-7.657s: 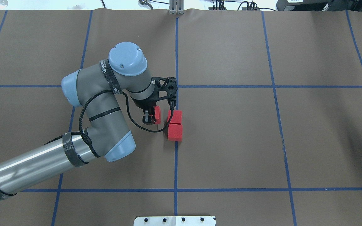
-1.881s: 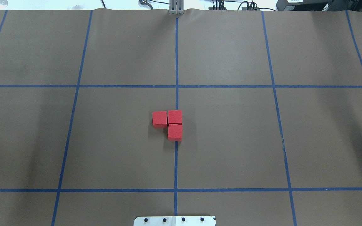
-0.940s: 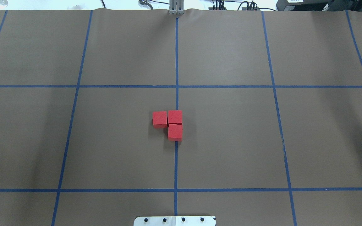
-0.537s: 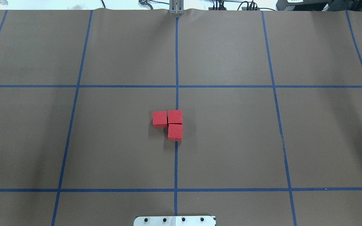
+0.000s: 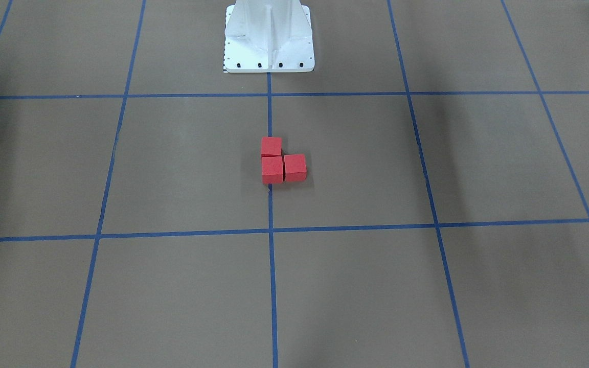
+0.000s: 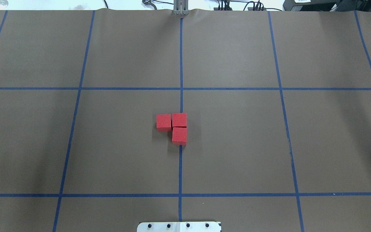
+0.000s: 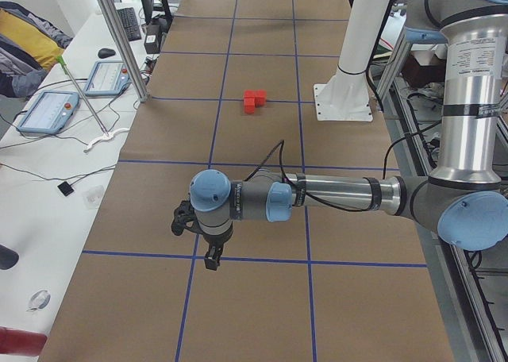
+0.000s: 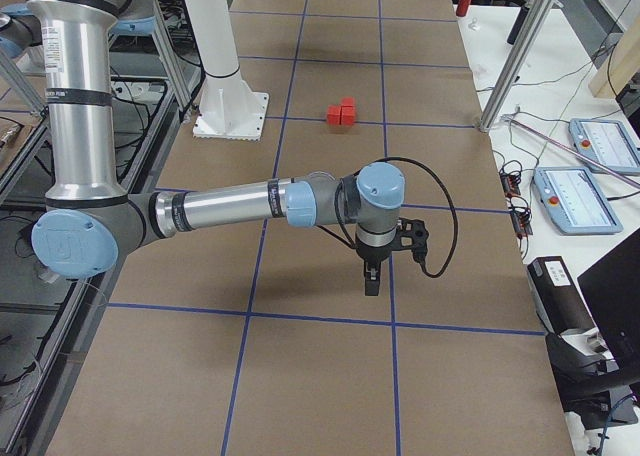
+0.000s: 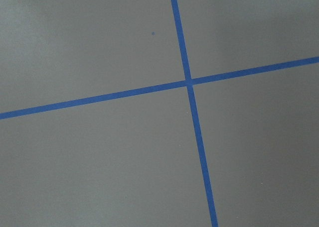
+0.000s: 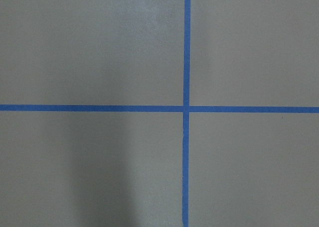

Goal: Form red blocks into L shape at center

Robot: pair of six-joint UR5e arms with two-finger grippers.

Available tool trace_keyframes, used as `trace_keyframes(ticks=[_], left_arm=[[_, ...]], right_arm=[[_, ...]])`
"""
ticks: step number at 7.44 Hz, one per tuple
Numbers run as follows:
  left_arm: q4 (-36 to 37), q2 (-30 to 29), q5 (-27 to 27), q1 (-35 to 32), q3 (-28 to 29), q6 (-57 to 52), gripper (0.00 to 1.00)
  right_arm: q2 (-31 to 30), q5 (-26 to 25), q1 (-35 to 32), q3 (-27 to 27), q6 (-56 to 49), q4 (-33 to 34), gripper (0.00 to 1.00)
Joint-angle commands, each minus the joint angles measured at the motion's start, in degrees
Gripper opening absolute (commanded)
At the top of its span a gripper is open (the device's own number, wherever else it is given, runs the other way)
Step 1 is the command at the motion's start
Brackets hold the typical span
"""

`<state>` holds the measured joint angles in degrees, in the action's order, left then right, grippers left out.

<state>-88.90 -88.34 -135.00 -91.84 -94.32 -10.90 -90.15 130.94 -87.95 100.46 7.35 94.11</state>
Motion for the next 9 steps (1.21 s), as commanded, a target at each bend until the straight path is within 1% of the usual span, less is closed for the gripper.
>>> trace_keyframes(ticks=[1, 9], left_arm=[[-0.4, 0.0, 1.7, 0.5, 0.0, 0.0, 1.00], [-0.9, 0.1, 1.8, 0.5, -0.2, 0.0, 1.00]], right_arm=[[-1.2, -0.3, -0.4, -0.3, -0.1, -0.5, 0.99], [-2.1, -0.1, -0.3, -0.3, 0.5, -0.7, 0.99]])
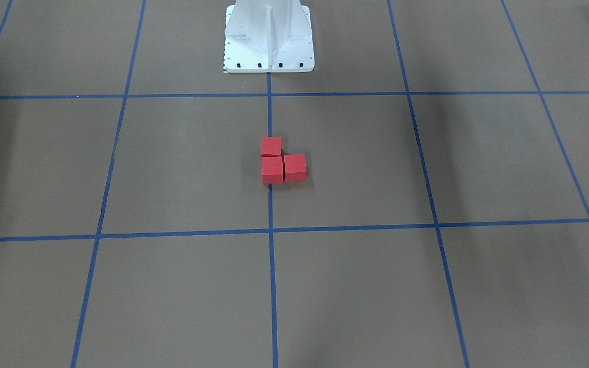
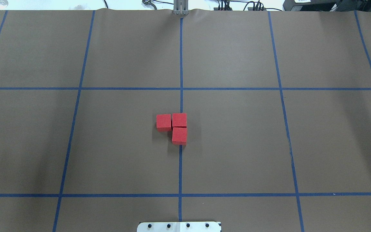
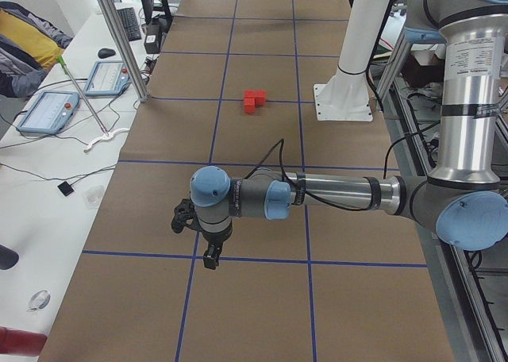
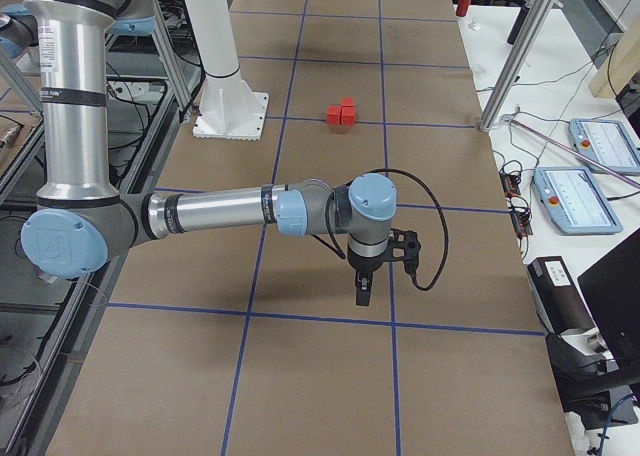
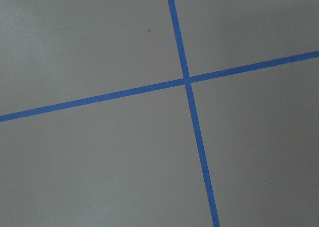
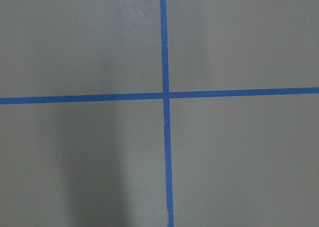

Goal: Form red blocks into L shape at center

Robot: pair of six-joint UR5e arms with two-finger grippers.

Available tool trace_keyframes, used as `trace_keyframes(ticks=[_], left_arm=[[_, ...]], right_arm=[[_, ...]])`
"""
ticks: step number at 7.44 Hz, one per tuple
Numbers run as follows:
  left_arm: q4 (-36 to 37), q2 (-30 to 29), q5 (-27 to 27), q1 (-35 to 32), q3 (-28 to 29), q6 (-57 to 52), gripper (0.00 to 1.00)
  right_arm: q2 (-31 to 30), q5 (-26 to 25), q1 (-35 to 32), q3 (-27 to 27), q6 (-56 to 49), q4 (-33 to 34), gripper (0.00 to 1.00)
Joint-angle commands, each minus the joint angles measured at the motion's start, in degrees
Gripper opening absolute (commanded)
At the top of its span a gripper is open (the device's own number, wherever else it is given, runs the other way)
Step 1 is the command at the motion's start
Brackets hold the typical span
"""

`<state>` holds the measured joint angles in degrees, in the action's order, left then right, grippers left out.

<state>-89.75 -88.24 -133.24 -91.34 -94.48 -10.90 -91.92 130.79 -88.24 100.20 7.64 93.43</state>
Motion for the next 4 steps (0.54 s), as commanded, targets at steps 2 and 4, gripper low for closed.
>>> trace_keyframes(ticks=[2, 4], left_arm=[[-0.1, 0.0, -0.1, 0.0, 0.0, 0.0, 1.00], [-0.1, 0.0, -0.1, 0.0, 0.0, 0.0, 1.00]], right_arm=[[-2.9, -0.5, 0.1, -0.5, -0.3, -0.2, 0.99], [-2.9, -0.3, 0.1, -0.4, -0.3, -0.3, 0.99]])
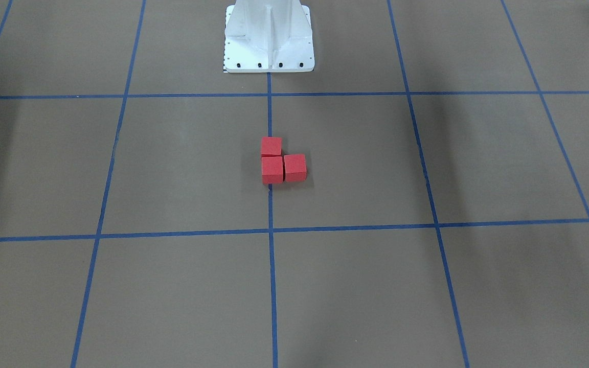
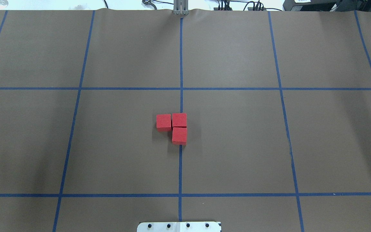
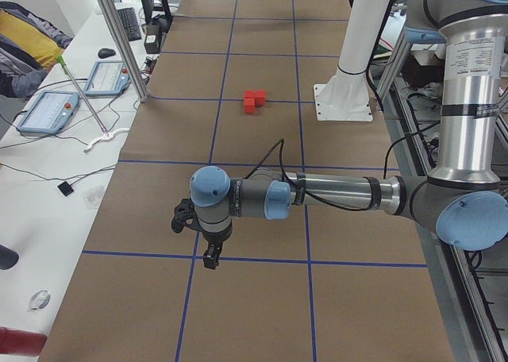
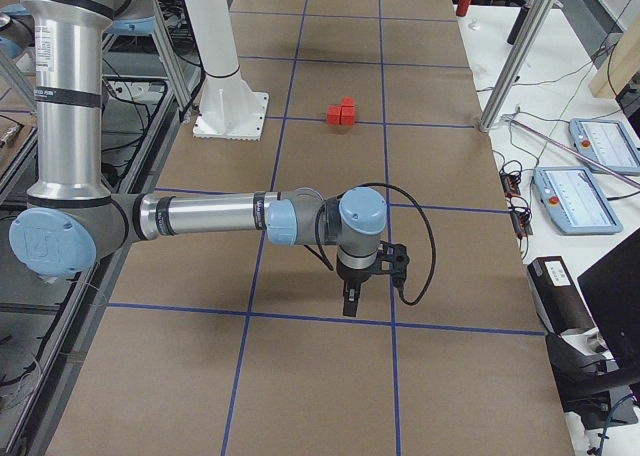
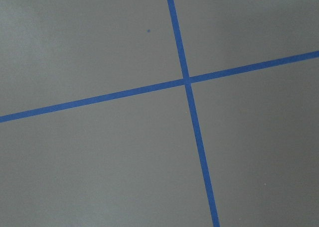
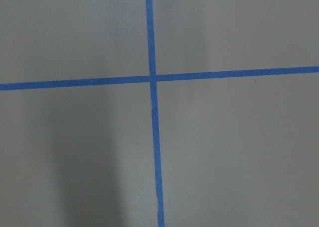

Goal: Form red blocks into L shape at center

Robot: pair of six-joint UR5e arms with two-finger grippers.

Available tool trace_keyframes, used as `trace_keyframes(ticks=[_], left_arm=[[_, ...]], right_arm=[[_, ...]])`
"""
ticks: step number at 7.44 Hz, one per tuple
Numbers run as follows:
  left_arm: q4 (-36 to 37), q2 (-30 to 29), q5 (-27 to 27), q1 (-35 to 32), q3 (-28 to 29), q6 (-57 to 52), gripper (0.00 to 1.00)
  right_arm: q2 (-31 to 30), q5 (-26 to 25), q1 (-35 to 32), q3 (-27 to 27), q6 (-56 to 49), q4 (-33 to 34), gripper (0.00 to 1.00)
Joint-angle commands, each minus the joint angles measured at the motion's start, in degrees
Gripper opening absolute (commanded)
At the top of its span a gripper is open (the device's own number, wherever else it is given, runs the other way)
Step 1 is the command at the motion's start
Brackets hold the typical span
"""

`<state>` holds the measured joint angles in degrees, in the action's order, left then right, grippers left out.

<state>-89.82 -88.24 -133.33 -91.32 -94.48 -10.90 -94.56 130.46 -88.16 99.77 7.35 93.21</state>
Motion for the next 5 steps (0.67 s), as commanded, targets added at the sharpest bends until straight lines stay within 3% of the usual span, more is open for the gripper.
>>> trace_keyframes(ticks=[1, 5], left_arm=[[0.0, 0.0, 0.0, 0.0, 0.0, 0.0, 1.00], [0.0, 0.0, 0.0, -0.1, 0.0, 0.0, 1.00]], right_arm=[[-0.4, 0.1, 0.0, 0.3, 0.0, -0.1, 0.99], [-0.5, 0.0, 0.0, 0.3, 0.4, -0.4, 1.00]])
